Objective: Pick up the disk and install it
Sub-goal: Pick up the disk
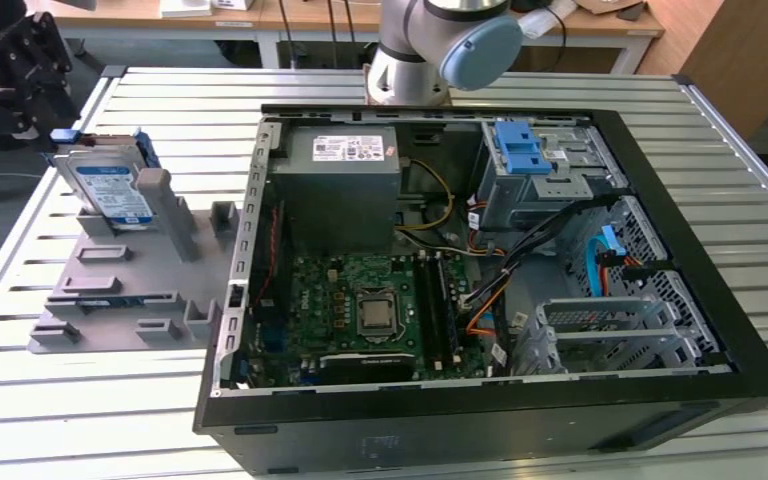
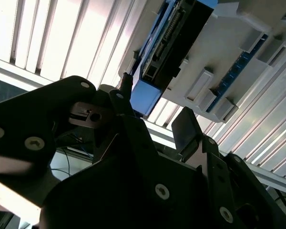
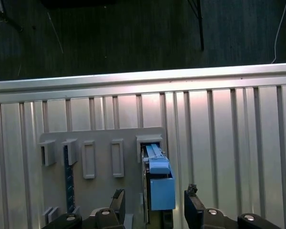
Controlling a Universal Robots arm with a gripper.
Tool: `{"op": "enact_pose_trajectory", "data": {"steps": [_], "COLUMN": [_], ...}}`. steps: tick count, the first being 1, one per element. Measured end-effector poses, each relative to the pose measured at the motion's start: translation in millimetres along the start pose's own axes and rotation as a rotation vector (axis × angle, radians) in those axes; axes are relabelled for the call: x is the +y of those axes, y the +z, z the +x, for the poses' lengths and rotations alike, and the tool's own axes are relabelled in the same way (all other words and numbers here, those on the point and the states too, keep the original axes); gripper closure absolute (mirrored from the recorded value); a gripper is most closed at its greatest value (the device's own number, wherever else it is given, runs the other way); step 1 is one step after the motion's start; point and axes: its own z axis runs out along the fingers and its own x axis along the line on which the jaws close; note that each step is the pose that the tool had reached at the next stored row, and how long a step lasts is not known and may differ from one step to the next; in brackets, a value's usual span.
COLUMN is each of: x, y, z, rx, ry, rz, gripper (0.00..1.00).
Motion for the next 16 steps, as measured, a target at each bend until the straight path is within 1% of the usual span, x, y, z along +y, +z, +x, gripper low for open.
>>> {"op": "enact_pose_trajectory", "data": {"steps": [3, 5, 11, 13, 16], "x": [0.5, 1.0, 2.7, 3.1, 3.2], "y": [2.2, 4.5, 14.2, 17.8, 21.1], "z": [0.0, 0.1, 0.3, 0.4, 0.3], "rx": [-0.0006, -0.0006, -0.0006, -0.0005, 0.0001], "ry": [-0.001, -0.003, -0.005, -0.005, -0.004], "rz": [0.004, 0.0047, 0.0047, 0.0027, -0.0054], "gripper": [0.4, 0.4, 0.4, 0.4, 0.4]}}
